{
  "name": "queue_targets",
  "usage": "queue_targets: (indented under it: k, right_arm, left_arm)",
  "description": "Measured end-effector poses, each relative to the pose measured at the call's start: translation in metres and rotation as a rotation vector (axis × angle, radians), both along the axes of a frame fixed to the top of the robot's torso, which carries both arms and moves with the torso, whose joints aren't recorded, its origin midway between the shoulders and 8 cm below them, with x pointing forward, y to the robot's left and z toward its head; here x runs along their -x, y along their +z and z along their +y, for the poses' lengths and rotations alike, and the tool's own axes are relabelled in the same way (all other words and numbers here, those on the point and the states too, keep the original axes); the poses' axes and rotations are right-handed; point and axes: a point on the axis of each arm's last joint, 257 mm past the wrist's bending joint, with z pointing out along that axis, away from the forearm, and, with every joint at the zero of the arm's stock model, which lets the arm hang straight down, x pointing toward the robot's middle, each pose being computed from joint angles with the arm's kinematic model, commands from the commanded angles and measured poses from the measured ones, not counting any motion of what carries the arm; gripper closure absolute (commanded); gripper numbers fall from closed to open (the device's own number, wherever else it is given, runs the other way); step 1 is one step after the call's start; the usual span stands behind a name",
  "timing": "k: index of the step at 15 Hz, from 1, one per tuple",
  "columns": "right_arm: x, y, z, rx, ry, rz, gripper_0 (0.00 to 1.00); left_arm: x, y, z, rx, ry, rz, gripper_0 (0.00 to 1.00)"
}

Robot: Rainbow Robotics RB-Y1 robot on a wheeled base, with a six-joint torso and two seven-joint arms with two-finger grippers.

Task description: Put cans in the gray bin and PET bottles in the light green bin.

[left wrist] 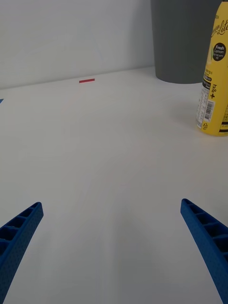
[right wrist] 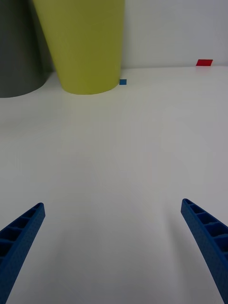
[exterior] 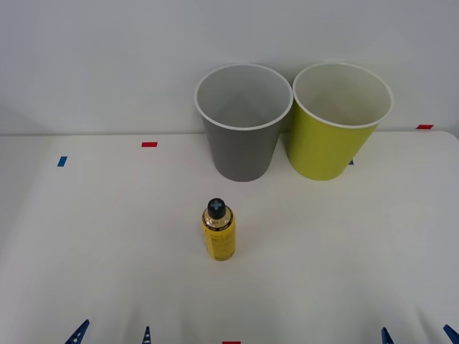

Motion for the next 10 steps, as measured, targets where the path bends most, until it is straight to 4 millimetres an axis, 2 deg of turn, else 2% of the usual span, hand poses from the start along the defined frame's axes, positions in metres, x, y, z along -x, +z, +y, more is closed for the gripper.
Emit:
queue_targets:
  k: [10]
  right_arm:
    - [0.0000, 0.0000, 0.0000, 0.000, 0.000, 0.000, 0.00]
  left_arm:
    - [0.0000, 0.0000, 0.0000, 0.000, 0.000, 0.000, 0.00]
